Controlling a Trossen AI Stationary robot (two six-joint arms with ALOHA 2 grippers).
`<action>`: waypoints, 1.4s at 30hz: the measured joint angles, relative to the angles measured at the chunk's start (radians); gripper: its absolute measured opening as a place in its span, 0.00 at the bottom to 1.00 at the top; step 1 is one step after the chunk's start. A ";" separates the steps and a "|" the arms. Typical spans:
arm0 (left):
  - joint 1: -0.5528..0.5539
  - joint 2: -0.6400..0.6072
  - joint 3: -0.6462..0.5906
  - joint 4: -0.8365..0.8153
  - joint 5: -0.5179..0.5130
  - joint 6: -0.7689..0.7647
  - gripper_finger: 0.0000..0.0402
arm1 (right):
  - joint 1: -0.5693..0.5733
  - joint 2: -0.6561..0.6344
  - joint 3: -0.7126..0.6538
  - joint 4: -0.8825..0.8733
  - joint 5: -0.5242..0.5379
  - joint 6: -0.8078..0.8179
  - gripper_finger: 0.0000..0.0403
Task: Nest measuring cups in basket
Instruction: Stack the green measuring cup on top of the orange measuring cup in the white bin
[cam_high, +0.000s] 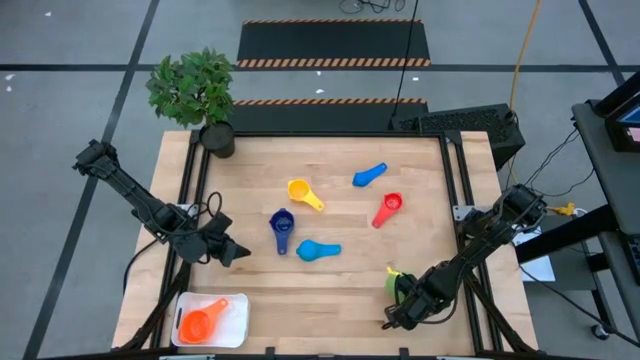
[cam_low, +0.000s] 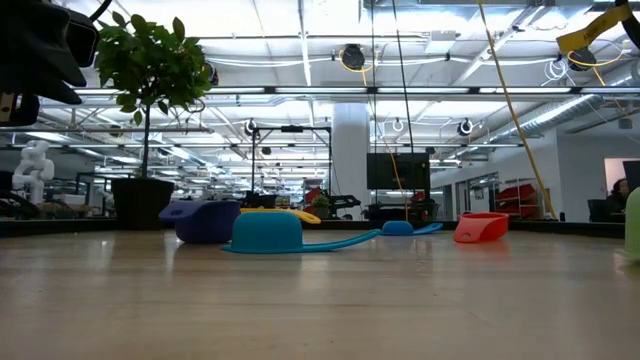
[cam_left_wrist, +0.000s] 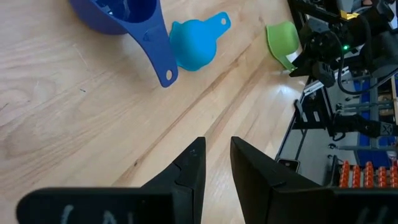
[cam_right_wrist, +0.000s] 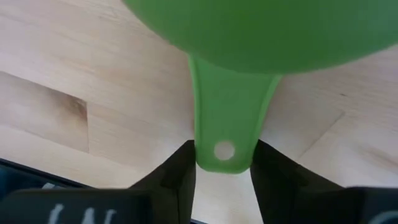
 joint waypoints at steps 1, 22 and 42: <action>0.000 0.000 0.000 0.000 0.000 0.000 0.19 | 0.000 0.000 0.000 0.000 0.000 0.000 0.28; 0.000 0.000 0.000 0.002 -0.002 0.153 0.19 | -0.016 -0.087 -0.002 0.167 0.053 -0.018 0.29; 0.001 0.000 0.000 0.200 -0.023 0.619 0.21 | -0.228 -0.089 -0.002 0.715 -0.295 -0.322 0.29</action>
